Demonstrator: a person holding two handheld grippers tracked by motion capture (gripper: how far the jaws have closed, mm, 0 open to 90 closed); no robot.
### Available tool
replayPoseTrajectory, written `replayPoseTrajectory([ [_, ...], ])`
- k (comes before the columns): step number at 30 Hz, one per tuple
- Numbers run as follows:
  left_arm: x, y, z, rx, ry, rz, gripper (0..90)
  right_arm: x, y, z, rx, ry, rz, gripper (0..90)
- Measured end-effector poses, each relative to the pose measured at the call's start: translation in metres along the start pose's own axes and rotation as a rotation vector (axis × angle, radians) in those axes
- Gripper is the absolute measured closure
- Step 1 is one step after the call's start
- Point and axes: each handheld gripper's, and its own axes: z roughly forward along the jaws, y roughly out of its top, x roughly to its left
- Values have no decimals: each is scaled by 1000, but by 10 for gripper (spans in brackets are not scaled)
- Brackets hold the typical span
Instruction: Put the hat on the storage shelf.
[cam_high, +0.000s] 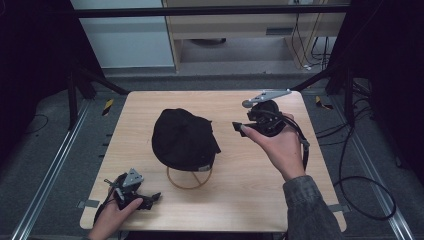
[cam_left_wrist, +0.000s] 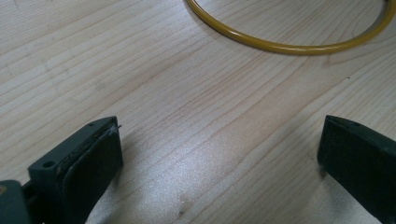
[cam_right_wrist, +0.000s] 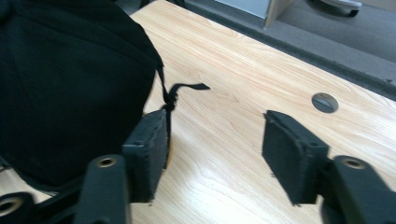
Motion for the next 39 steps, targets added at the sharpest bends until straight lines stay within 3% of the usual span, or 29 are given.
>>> replayPoseTrajectory([
  [9,0,0,0,2,-1,1,0,-9,-16,0,1,-56,27,214],
  [19,0,0,0,3,2,-2,0,-18,-30,0,23,-71,36,95],
  [26,0,0,0,1,3,-3,0,-31,-48,0,14,-104,48,82],
  [33,-1,-1,-1,3,1,1,0,-37,-82,16,46,-147,88,100],
  [39,-1,-1,-1,3,0,1,0,-44,-100,25,67,-174,104,117],
])
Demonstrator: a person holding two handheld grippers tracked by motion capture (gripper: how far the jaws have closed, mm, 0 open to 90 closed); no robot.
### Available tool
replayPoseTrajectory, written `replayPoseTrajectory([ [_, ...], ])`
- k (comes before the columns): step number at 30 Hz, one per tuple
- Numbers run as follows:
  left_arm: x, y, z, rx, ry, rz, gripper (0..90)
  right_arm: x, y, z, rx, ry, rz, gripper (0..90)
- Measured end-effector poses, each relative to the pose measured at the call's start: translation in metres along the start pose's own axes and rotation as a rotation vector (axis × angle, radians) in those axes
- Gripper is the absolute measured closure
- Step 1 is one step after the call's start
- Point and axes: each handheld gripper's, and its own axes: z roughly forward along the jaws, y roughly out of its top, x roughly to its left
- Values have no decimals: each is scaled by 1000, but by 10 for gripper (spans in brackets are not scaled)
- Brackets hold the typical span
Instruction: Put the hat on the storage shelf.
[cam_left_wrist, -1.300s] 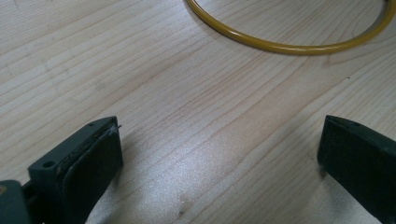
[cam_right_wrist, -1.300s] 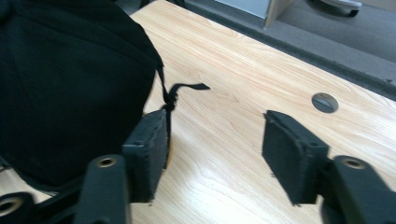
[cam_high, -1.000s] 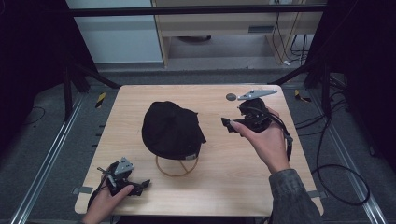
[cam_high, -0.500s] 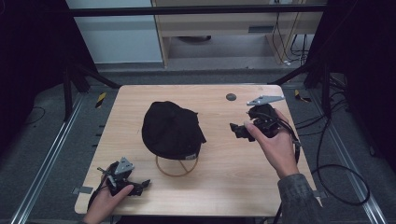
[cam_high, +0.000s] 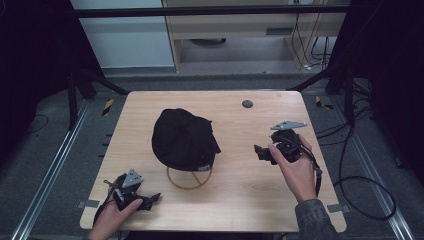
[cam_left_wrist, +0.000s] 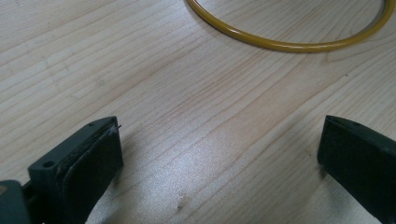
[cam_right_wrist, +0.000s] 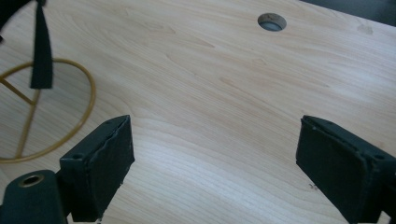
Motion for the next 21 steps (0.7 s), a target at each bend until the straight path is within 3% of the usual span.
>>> replayPoseTrajectory([
  [6,0,0,0,1,1,0,0,-4,-13,12,17,5,-1,120],
  [21,0,0,0,0,0,-1,0,4,-37,28,43,29,-26,111],
])
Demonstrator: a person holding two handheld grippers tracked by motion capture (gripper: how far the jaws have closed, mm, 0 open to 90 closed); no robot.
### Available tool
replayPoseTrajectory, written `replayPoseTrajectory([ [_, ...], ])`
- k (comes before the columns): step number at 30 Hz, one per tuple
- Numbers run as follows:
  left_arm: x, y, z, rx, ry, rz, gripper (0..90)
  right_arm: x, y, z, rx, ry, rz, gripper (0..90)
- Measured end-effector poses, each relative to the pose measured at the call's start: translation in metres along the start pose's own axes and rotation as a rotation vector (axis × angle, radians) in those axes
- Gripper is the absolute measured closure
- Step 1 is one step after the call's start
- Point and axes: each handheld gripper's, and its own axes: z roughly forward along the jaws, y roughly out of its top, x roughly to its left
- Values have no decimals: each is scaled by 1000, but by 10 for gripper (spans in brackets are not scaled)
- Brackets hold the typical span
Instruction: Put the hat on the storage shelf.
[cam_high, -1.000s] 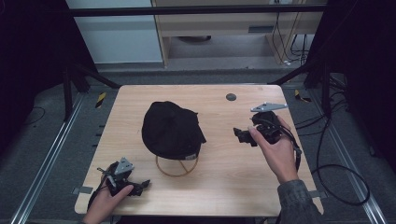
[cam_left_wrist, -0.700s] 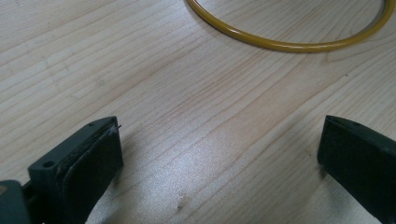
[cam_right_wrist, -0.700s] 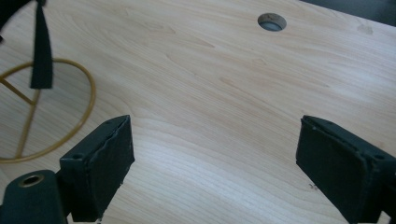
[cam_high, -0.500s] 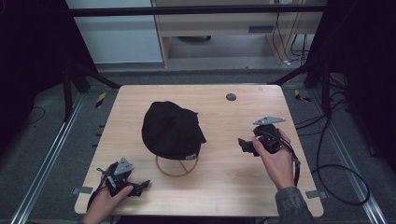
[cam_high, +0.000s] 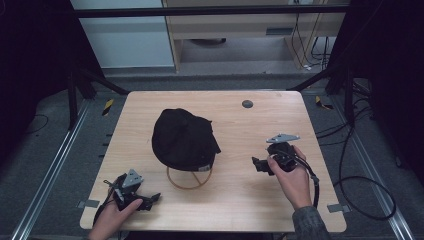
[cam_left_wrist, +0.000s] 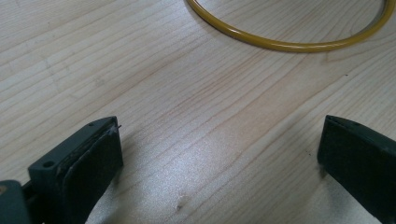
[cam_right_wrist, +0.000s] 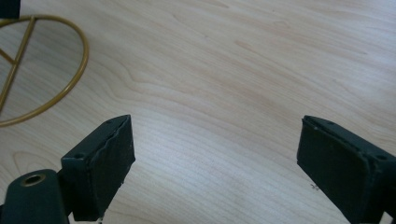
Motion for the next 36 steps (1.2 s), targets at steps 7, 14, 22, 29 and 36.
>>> replayPoseTrajectory([
  [7,0,0,0,0,-1,-1,0,6,-13,8,8,28,3,112],
  [14,0,0,0,-3,0,-2,0,10,-25,14,20,44,8,117],
  [22,-1,0,0,-3,0,-2,0,16,-35,19,23,67,10,118],
  [29,-1,0,0,-2,0,-2,0,24,-43,24,38,92,-7,119],
  [36,-1,0,0,-2,0,-1,0,34,-48,30,48,118,-25,121],
])
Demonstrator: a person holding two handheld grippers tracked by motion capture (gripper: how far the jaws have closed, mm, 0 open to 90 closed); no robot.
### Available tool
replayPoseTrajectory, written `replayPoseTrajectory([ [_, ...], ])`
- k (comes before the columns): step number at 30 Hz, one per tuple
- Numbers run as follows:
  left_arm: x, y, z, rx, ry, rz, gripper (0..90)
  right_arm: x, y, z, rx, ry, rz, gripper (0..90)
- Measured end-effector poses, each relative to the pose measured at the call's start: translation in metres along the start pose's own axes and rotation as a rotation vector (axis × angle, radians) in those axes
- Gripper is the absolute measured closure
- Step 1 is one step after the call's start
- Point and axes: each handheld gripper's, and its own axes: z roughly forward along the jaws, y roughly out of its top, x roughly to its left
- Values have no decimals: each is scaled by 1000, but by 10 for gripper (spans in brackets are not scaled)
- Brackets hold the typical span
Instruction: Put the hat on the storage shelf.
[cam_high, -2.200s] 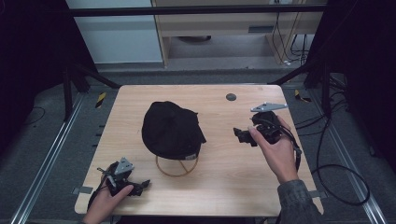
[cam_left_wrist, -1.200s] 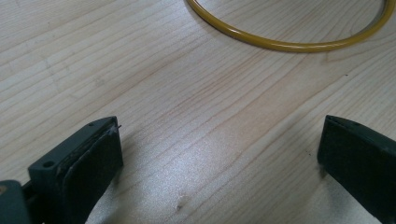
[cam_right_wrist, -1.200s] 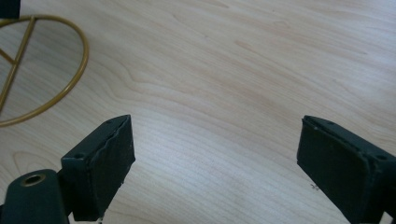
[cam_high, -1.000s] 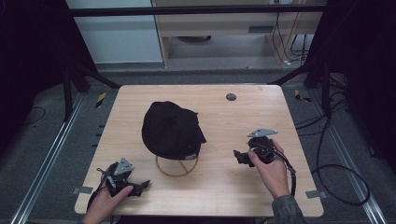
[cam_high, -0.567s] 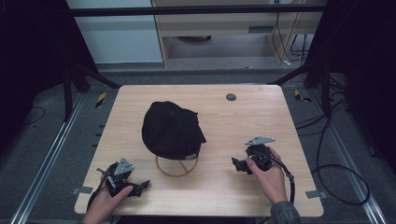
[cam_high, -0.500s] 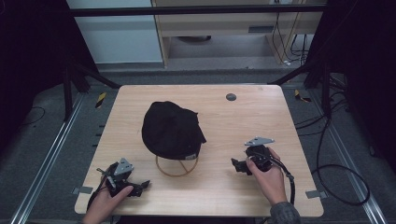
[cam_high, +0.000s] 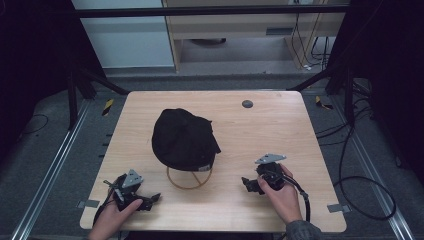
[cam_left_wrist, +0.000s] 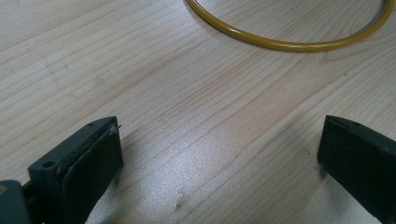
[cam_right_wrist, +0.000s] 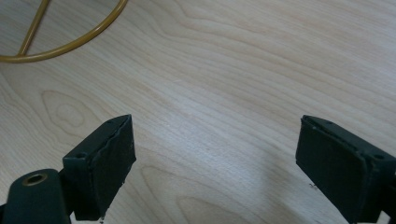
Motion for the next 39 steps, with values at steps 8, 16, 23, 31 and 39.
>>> replayPoseTrajectory([
  [8,0,0,0,0,0,0,0,8,-3,9,14,27,-20,121],
  [16,0,0,0,0,0,0,0,15,-1,18,12,40,-22,121],
  [23,0,0,0,0,0,0,0,20,1,29,-15,33,-13,105],
  [31,0,0,0,1,0,0,0,29,0,40,-56,-31,-61,34],
  [39,0,0,0,2,-5,5,0,28,0,40,-53,-28,-67,34],
])
